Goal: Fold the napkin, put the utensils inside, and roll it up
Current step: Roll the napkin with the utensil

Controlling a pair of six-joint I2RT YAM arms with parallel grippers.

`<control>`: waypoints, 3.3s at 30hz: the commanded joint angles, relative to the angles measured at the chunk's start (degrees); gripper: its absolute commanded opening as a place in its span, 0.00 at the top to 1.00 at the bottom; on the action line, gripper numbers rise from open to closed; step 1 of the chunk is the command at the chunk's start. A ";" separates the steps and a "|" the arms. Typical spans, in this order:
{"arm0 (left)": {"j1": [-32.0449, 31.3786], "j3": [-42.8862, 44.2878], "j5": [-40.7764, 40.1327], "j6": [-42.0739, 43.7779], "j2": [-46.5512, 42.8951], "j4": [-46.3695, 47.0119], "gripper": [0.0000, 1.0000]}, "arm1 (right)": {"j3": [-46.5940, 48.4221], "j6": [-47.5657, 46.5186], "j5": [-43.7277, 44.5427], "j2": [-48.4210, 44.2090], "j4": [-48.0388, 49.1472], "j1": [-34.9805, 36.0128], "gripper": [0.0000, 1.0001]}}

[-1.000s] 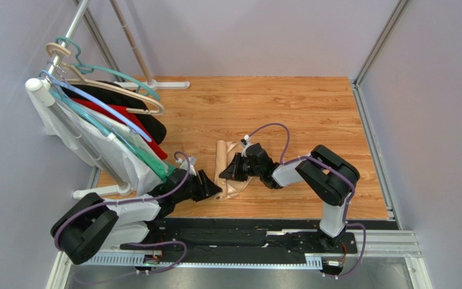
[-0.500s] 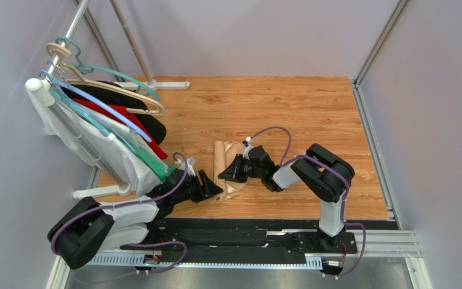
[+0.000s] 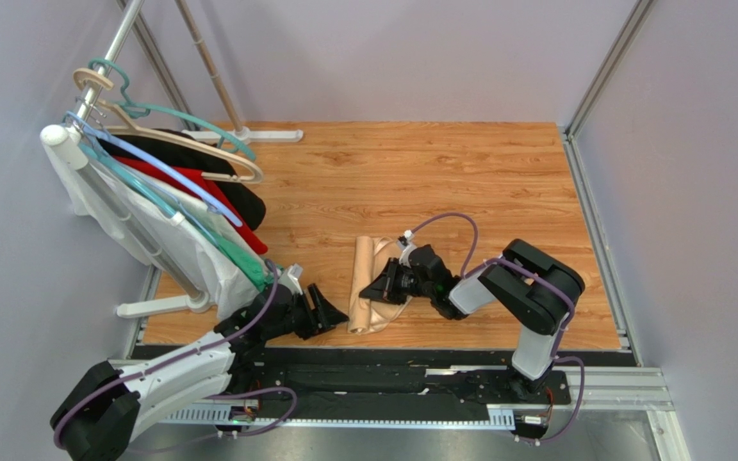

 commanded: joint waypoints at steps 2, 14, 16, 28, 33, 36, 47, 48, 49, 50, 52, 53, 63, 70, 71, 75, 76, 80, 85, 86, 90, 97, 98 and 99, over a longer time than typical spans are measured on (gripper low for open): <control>-3.39 -5.02 0.00 -4.75 -2.26 -5.01 0.32 | -4.07 0.96 1.62 1.55 -5.97 2.60 1.00; -11.12 -5.46 -0.26 -10.47 6.53 0.70 0.28 | -6.97 5.11 2.05 0.23 0.19 3.92 1.00; -11.92 -5.55 -0.35 -11.43 8.02 2.02 0.28 | -6.89 5.28 1.97 -0.38 -0.07 4.01 1.00; -15.17 -6.17 -0.53 -15.57 19.18 13.00 0.25 | -6.36 8.88 1.26 1.37 2.65 5.59 1.00; -15.53 -6.52 -0.18 -16.71 25.42 17.93 0.25 | -6.71 10.20 1.79 0.32 2.39 6.82 1.00; -15.53 -6.61 -0.35 -16.45 25.87 19.69 0.26 | -6.19 9.42 2.05 -0.56 0.46 7.00 1.00; -15.53 -5.20 -7.99 -15.22 4.63 2.13 0.38 | -6.45 8.98 1.35 -0.39 0.63 7.79 1.00; -15.53 -5.20 -9.13 -15.39 3.21 0.81 0.38 | -6.45 9.15 1.35 -0.39 0.63 7.96 1.00; -15.53 -5.11 -9.49 -15.31 2.06 -1.38 0.38 | -6.45 9.24 1.35 -0.21 0.63 8.05 1.00; -15.53 -5.03 -9.58 -15.39 1.01 -1.92 0.38 | -6.45 9.24 1.27 -0.04 1.07 8.14 1.00; -15.53 -5.11 -9.32 -15.13 1.08 -1.14 0.37 | -6.27 9.59 1.09 0.75 1.77 8.40 1.00; -15.53 -5.11 -9.23 -15.13 2.13 -0.26 0.37 | -6.01 10.11 1.18 1.02 2.47 8.58 1.00; -15.53 -5.73 -5.28 -15.83 8.46 8.71 0.37 | -6.01 12.05 2.93 0.41 3.88 9.72 1.00; -15.61 -5.81 -4.13 -17.06 10.57 10.02 0.29 | -5.48 14.68 2.76 0.49 5.81 9.81 1.00; -15.61 -5.90 -4.04 -17.50 11.36 10.29 0.28 | -5.48 15.12 2.76 0.49 6.17 9.81 1.00; -15.70 -6.08 -3.69 -17.77 14.70 13.01 0.30 | -5.83 16.36 3.20 1.02 7.84 9.81 1.00; -15.70 -6.17 -3.69 -17.85 16.19 13.80 0.32 | -6.01 16.71 3.20 1.46 8.62 9.81 1.00; -15.70 -5.99 -3.52 -18.21 19.80 17.31 0.53 | -6.54 17.50 3.29 1.99 10.12 9.98 1.00; -15.70 -5.38 -3.08 -18.12 22.00 18.38 0.58 | -6.62 17.06 3.55 1.64 9.60 10.16 1.00; -15.70 -5.38 -3.07 -18.03 21.83 18.47 0.61 | -6.62 16.89 3.55 1.46 9.51 10.16 1.00; -15.70 -5.03 -3.95 -17.50 20.25 17.06 0.74 | -6.45 16.18 3.72 1.28 8.63 10.16 1.00; -15.70 -3.71 -5.88 -15.84 16.82 12.32 1.00 | -5.66 14.17 3.81 0.93 6.17 10.25 1.00; -15.70 -3.88 -6.06 -15.48 16.55 11.36 1.00 | -5.40 13.55 3.90 0.67 5.30 10.33 1.00; -15.70 -1.62 -6.24 -14.52 15.77 10.22 1.00 | -5.13 11.81 4.25 -0.37 2.68 10.34 1.00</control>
